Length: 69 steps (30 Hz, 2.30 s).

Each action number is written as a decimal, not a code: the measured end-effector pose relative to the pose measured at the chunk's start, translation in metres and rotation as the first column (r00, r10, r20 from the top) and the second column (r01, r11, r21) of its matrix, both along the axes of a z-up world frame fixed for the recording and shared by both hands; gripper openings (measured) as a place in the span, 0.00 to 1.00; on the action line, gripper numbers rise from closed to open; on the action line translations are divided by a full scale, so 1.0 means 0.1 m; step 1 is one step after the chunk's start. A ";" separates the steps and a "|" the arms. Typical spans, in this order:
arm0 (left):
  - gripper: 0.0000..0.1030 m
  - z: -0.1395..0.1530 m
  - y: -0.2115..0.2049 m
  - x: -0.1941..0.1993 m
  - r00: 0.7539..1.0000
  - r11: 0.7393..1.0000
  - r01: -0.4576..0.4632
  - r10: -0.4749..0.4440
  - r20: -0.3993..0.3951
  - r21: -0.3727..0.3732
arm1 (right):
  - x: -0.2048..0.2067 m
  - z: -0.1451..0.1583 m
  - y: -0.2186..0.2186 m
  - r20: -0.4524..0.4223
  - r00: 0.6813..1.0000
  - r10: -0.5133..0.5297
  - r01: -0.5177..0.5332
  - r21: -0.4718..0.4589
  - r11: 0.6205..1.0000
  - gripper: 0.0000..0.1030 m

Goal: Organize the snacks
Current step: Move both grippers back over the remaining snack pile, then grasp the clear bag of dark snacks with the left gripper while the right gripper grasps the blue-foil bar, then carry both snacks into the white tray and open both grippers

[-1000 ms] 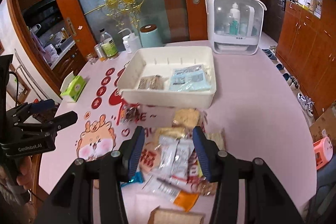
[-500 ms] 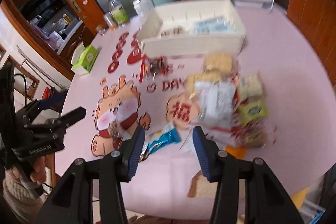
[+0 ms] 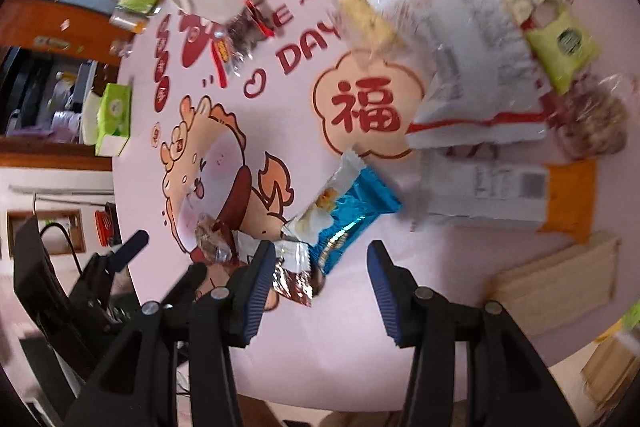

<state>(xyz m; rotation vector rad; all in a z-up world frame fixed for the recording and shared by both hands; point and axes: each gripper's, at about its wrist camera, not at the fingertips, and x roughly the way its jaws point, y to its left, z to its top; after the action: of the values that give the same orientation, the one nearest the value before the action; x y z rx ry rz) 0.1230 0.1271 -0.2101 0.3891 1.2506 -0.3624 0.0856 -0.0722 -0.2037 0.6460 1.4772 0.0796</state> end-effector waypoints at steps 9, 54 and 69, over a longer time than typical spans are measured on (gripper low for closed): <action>0.87 -0.24 -0.02 0.19 0.997 1.000 0.029 -0.029 -0.067 -0.002 | 0.16 -0.19 0.15 -0.037 0.999 -0.036 0.034 -0.062 0.997 0.47; 0.36 1.34 -0.79 0.80 0.985 0.972 -0.112 0.137 0.109 -0.208 | 0.76 1.50 -0.44 0.418 0.834 0.361 -0.200 -0.380 0.903 0.29; 0.37 1.63 -1.43 2.38 0.932 0.950 -0.245 0.286 0.222 -0.195 | 2.21 1.68 -1.08 0.514 0.797 0.317 -0.106 -0.397 0.912 0.29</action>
<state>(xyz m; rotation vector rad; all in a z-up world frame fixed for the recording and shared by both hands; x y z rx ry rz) 0.3609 -0.0164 -0.0473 0.1142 1.0037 -0.1750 0.3067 -0.1806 -0.0353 0.1271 0.9323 0.1674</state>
